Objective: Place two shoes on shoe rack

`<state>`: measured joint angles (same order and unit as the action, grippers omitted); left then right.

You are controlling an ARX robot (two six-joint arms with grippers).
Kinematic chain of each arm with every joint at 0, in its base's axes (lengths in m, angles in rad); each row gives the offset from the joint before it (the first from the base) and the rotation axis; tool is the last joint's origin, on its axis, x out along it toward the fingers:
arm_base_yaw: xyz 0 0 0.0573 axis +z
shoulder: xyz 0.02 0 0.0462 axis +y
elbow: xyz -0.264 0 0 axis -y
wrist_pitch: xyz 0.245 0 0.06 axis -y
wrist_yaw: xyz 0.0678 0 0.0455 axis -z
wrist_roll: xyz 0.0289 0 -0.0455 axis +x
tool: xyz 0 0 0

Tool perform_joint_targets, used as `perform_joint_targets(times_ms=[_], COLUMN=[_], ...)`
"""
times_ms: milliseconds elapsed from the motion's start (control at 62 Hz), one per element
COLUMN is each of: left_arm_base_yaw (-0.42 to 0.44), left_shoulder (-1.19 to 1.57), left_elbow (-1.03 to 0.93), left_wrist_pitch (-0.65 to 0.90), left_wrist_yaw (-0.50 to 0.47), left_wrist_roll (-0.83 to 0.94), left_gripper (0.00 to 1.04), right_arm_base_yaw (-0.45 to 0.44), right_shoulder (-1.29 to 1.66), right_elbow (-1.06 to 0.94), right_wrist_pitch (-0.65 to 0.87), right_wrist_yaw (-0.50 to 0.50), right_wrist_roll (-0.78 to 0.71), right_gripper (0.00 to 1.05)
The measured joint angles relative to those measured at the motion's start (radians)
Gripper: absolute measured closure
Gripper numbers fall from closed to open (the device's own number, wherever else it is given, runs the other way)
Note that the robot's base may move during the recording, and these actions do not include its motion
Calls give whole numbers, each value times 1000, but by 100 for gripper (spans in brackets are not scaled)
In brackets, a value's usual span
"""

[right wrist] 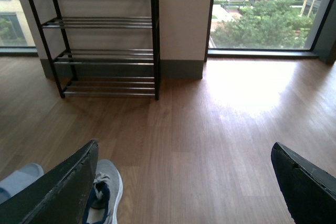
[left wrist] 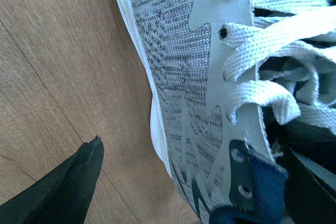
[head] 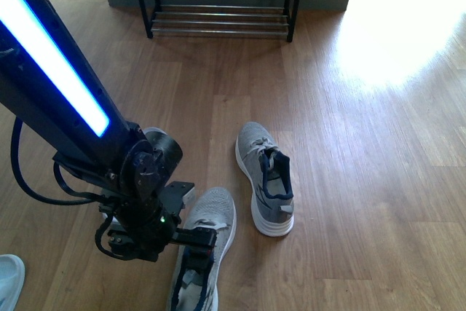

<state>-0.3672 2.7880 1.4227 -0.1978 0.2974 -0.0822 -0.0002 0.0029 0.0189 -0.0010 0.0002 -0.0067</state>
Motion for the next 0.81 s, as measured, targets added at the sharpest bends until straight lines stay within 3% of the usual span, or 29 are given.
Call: perform_joint_targets(times_ms=[145, 725, 806], left_arm_base_yaw=[-9, -6, -6], left_shoulder=[44, 55, 55], left_elbow=[50, 66, 62], left_wrist_pitch=[8, 17, 28], left_wrist_yaw=[14, -34, -45], left_wrist_roll=[22, 25, 19], left_gripper=[11, 103, 103], right_arm_base_yaw=[0, 0, 0], right_shoulder=[0, 0, 0], right_elbow=[0, 0, 0], right_wrist_pitch=[0, 0, 0], right_wrist_yaw=[0, 0, 0], right_wrist_roll=[0, 0, 0], right_gripper=[9, 9, 9])
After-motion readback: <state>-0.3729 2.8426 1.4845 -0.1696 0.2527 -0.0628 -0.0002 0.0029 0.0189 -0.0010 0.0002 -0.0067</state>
